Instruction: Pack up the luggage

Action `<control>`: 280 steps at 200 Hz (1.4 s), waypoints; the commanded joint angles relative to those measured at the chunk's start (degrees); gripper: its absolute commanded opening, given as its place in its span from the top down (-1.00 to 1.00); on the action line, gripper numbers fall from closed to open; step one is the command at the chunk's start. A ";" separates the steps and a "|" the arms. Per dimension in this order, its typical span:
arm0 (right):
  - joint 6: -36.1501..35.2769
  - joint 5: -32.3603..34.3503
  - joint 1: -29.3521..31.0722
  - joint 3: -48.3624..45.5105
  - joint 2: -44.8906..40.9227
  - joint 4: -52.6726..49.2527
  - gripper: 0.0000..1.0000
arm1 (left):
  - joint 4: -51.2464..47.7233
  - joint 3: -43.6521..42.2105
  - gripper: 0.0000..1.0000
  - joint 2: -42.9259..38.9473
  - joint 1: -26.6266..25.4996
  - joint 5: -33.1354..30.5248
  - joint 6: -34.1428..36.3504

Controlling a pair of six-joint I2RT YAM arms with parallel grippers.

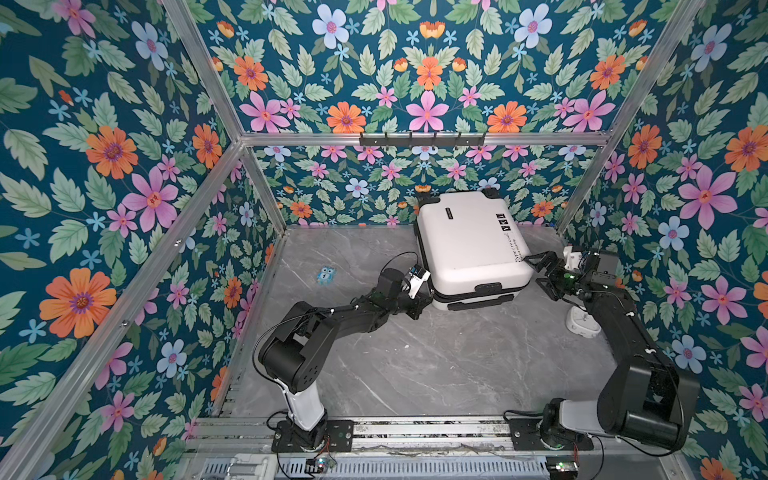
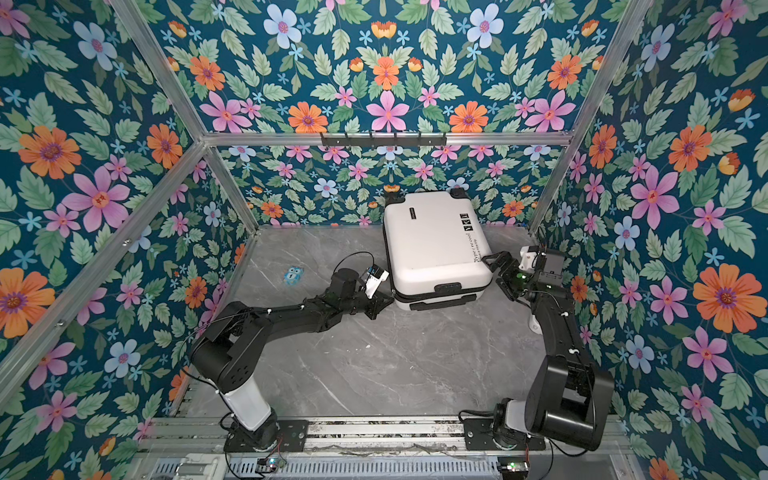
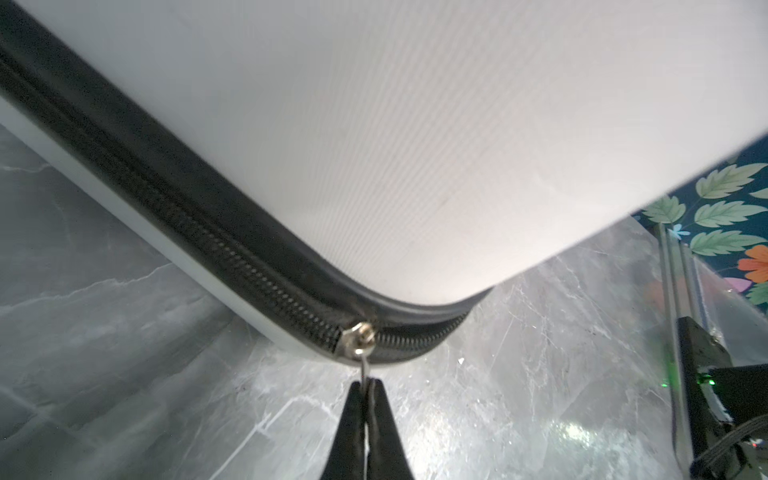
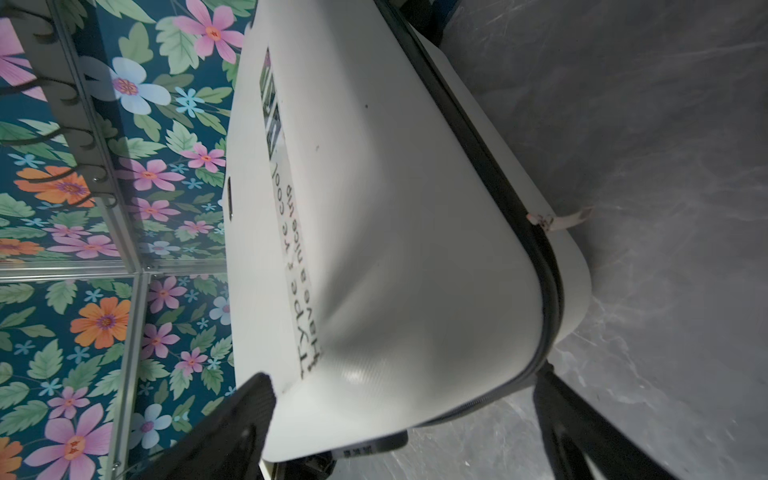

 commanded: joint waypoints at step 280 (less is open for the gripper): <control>8.85 -2.47 6.98 -6.92 2.84 14.98 -0.95 | 1.81 -7.51 0.46 -5.96 -7.91 -14.20 3.59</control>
